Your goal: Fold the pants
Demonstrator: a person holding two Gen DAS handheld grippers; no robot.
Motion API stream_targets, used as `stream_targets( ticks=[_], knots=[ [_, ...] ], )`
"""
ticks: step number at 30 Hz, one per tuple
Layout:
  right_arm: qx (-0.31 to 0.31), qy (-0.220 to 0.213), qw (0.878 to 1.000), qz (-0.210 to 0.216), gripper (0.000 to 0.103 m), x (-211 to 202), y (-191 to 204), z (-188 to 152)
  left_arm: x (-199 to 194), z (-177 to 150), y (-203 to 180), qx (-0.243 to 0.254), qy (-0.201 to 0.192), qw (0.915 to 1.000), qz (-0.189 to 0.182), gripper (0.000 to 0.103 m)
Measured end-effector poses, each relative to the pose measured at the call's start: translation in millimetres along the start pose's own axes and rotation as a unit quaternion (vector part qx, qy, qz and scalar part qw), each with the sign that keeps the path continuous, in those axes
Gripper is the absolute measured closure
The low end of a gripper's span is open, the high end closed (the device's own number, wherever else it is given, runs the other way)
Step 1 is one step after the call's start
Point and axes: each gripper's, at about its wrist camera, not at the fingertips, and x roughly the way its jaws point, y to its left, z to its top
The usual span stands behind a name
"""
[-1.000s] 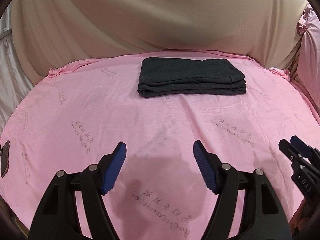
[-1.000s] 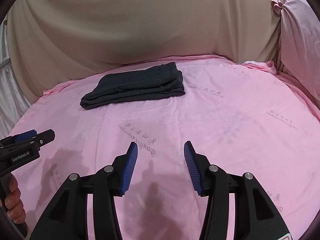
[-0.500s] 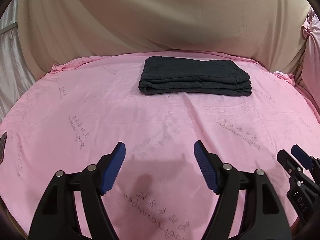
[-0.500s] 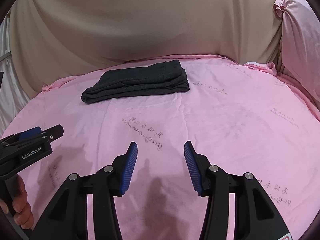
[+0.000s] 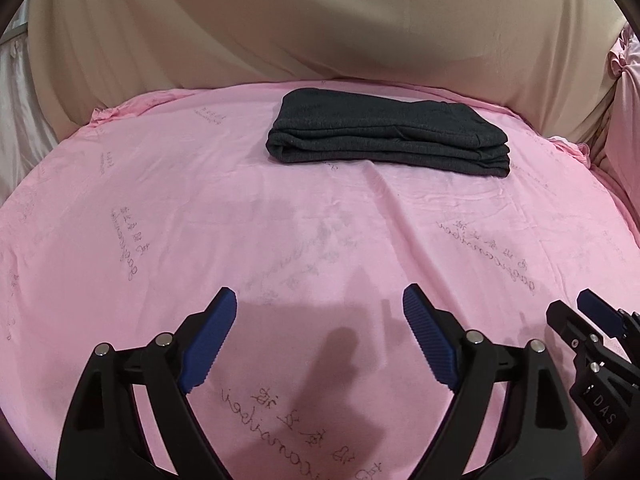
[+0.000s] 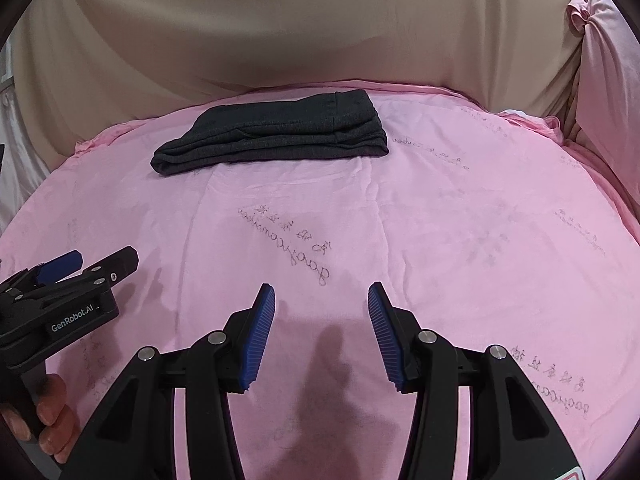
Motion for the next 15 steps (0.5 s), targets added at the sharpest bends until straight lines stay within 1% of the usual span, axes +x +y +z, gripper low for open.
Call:
stream_targets(
  ticks=[4, 5, 8, 10, 15],
  knots=[
    [0.001, 0.006, 1.000, -0.001, 0.055, 2.0, -0.6, 0.0, 2.6, -0.7, -1.3, 0.002, 0.004, 1.0000, -0.005, 0.019],
    [0.002, 0.006, 1.000, -0.002, 0.055, 2.1, -0.6, -0.1, 4.0, -0.7, -0.7, -0.002, 0.007, 1.0000, -0.001, 0.019],
    [0.003, 0.007, 1.000, -0.005, 0.051, 2.6, -1.8, 0.3, 3.6, -0.5, 2.0, -0.012, 0.003, 0.9999, 0.004, 0.019],
    [0.003, 0.008, 1.000, -0.007, 0.050, 3.0, -1.6, 0.3, 0.9, -0.5, 0.0, -0.007, -0.004, 0.9999, 0.009, 0.019],
    [0.002, 0.011, 1.000, -0.010, 0.048, 4.4, -0.5, 0.6, -3.4, -1.3, -12.2, 0.022, -0.016, 0.9995, 0.018, 0.019]
  ],
)
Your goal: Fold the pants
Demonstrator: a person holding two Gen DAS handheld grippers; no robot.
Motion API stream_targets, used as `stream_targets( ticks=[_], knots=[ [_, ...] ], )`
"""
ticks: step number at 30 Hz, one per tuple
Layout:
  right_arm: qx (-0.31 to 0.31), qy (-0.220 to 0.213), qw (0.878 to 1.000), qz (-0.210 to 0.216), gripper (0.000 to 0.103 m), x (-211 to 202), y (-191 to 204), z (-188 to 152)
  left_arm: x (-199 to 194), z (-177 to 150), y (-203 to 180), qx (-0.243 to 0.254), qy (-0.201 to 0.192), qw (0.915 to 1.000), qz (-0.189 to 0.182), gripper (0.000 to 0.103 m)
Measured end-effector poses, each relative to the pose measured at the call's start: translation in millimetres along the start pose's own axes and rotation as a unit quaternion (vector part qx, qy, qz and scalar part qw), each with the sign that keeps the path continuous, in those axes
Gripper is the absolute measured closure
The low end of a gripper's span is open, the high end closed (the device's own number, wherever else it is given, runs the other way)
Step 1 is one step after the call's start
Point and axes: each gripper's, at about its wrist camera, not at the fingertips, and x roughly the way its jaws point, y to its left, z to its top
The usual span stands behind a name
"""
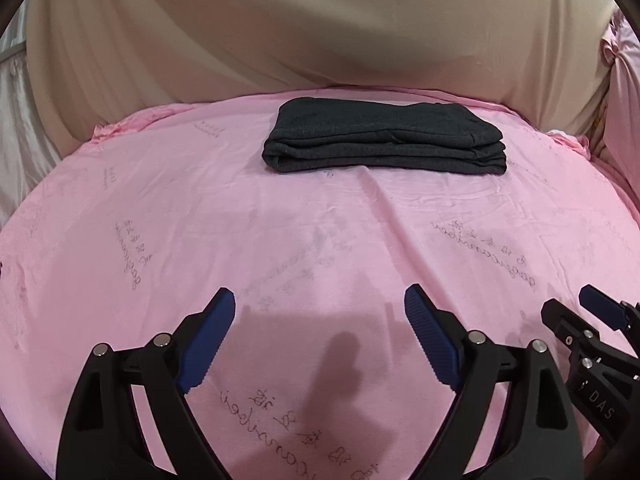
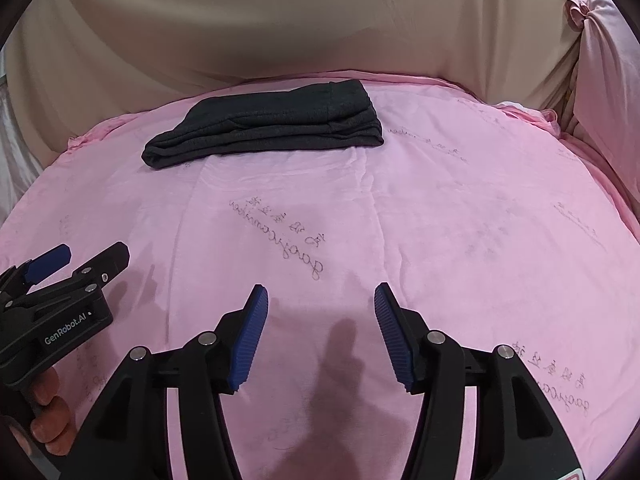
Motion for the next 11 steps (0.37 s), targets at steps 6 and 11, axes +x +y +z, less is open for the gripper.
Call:
stream_targets(
  ticks=[6, 11],
  knots=[
    [0.003, 0.004, 1.000, -0.002, 0.047, 1.4, 0.3, -0.2, -0.8, 0.7, 2.2, -0.003, -0.002, 1.0000, 0.003, 0.017],
    [0.004, 0.006, 1.000, -0.002, 0.046, 1.7, -0.4, -0.4, 0.6, 0.4, 4.4, -0.008, 0.002, 1.0000, 0.000, 0.017]
  ],
)
